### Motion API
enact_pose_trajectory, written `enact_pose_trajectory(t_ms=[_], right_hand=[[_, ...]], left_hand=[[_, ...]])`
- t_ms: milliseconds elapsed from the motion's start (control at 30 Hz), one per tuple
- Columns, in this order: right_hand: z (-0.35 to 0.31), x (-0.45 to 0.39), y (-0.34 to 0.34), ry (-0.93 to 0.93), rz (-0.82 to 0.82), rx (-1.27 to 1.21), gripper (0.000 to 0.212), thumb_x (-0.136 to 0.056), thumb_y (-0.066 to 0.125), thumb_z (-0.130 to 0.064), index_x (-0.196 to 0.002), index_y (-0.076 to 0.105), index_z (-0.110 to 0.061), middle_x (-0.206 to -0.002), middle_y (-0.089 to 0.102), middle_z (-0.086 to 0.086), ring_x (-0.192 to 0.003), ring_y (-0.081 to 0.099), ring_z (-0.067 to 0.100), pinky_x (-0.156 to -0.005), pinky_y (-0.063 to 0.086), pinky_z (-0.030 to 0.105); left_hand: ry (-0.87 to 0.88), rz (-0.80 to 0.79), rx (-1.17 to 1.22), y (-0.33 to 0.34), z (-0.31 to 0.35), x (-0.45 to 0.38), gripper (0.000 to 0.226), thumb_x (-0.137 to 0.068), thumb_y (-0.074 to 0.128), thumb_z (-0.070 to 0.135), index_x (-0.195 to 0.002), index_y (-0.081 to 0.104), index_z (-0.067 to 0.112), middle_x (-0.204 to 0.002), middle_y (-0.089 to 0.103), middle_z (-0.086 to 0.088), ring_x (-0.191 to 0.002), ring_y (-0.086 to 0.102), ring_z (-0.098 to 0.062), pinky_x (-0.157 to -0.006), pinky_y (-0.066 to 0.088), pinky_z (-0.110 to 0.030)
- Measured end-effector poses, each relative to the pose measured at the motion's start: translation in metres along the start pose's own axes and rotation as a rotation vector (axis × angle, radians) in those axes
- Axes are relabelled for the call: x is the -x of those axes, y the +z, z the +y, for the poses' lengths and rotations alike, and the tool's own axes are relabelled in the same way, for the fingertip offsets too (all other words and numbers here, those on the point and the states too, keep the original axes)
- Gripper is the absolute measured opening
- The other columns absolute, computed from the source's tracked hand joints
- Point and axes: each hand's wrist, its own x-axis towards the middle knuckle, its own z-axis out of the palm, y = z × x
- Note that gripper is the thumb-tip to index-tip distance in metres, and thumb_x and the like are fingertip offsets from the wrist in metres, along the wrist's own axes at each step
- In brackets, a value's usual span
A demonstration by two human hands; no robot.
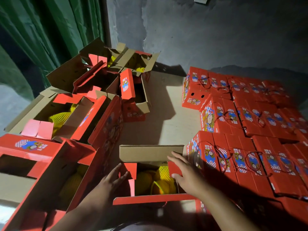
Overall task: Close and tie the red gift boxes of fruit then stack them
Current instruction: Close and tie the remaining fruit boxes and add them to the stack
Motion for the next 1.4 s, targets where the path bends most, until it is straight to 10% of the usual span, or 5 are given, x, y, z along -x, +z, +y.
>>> enact_pose_trajectory(t_ms=[333, 500, 733, 967, 1400], right_hand=[[0.010, 0.000, 0.012, 0.228, 0.086, -0.258, 0.056, -0.078, 0.087, -0.036, -0.129, 0.063, -0.034, -0.092, 0.064, -0.004, -0.076, 0.057, 0.001, -0.070, 0.042, 0.012], [0.011, -0.003, 0.005, 0.336, -0.035, -0.505, 0.035, -0.104, 0.059, -0.024, -0.136, 0.058, -0.011, -0.106, 0.069, 0.006, -0.085, 0.070, 0.015, -0.081, 0.055, 0.025], [0.024, 0.021, -0.010, 0.259, -0.242, -0.541, 0.067, -0.090, 0.052, -0.077, -0.140, 0.058, -0.033, -0.131, 0.069, -0.008, -0.124, 0.062, 0.006, -0.109, 0.045, 0.031], [0.023, 0.026, 0.008, 0.168, 0.152, -0.284, 0.035, -0.086, 0.079, -0.011, -0.115, 0.069, -0.029, -0.115, 0.068, -0.013, -0.114, 0.062, 0.004, -0.103, 0.048, 0.024], [0.035, 0.048, 0.037, -0.138, 0.024, 0.263, 0.086, -0.076, 0.079, -0.051, -0.149, 0.038, -0.034, -0.142, 0.033, -0.025, -0.136, 0.021, -0.008, -0.120, 0.011, 0.012]], left_hand=[[0.181, -0.012, -0.360, 0.004, -0.008, 0.012, 0.048, -0.064, 0.052, 0.037, -0.103, 0.081, 0.031, -0.116, 0.066, 0.003, -0.105, 0.063, -0.012, -0.077, 0.056, -0.013], [0.234, 0.047, -0.251, -0.003, -0.008, 0.015, 0.069, -0.067, 0.079, 0.007, -0.133, 0.068, 0.024, -0.137, 0.063, 0.009, -0.121, 0.063, -0.009, -0.093, 0.050, -0.013], [0.327, 0.275, -0.084, 0.007, 0.004, 0.028, 0.041, -0.095, 0.050, 0.068, -0.130, 0.060, 0.049, -0.130, 0.028, 0.061, -0.128, 0.014, 0.032, -0.099, 0.011, 0.006], [0.024, 0.232, -0.064, 0.012, 0.008, 0.014, 0.056, -0.094, 0.060, 0.041, -0.147, 0.045, 0.028, -0.146, 0.044, 0.010, -0.139, 0.044, -0.013, -0.110, 0.034, -0.015], [0.024, 0.014, -0.568, 0.021, 0.026, -0.002, 0.096, -0.020, 0.089, 0.071, -0.096, 0.083, 0.012, -0.096, 0.078, -0.011, -0.084, 0.077, -0.030, -0.055, 0.062, -0.034]])
